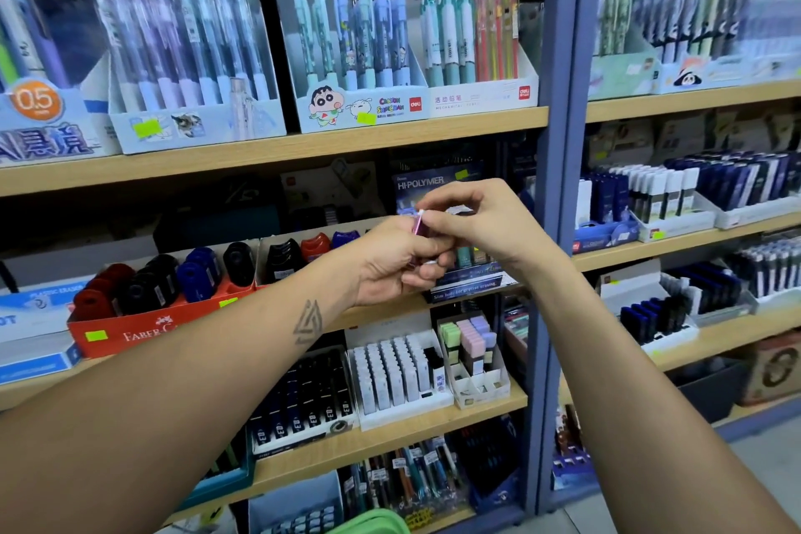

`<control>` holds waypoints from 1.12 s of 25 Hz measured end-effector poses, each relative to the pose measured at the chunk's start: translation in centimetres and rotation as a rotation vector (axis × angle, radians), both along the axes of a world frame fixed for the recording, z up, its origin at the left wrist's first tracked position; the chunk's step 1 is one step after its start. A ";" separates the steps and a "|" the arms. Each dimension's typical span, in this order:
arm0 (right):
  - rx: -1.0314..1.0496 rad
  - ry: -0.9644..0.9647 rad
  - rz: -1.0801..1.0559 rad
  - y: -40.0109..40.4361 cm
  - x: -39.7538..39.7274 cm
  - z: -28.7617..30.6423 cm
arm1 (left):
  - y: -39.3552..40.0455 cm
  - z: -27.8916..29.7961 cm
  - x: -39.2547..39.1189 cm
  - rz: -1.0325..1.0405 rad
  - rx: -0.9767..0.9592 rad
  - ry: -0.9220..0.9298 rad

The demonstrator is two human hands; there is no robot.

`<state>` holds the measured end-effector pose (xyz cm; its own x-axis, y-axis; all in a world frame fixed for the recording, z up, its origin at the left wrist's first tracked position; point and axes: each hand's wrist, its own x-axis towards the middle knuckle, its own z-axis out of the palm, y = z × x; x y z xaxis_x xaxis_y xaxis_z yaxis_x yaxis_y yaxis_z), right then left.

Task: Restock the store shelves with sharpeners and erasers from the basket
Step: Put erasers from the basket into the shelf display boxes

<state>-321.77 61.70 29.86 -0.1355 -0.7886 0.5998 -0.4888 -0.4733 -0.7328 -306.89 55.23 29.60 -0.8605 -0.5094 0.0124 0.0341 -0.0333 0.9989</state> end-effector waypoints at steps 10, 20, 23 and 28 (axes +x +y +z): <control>-0.138 -0.436 -0.204 2.6 -5.2 0.0 | 1.2 0.7 -2.7 0.033 -0.264 -0.324; -0.118 -0.257 -0.596 2.4 -8.9 -1.3 | 0.3 2.3 -6.7 0.421 -1.174 -0.128; -0.089 -0.326 -0.583 2.3 -8.8 -1.4 | 0.0 1.7 -7.6 0.413 -1.229 -0.218; -0.047 -0.481 -0.385 2.5 -7.9 -1.0 | 0.4 1.6 -8.2 0.461 -1.090 -0.061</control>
<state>-329.63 64.24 28.85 -0.6691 -0.6037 0.4335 -0.2509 -0.3655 -0.8963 -315.09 55.60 31.24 -0.6127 -0.5179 0.5969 -0.2288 0.8392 0.4933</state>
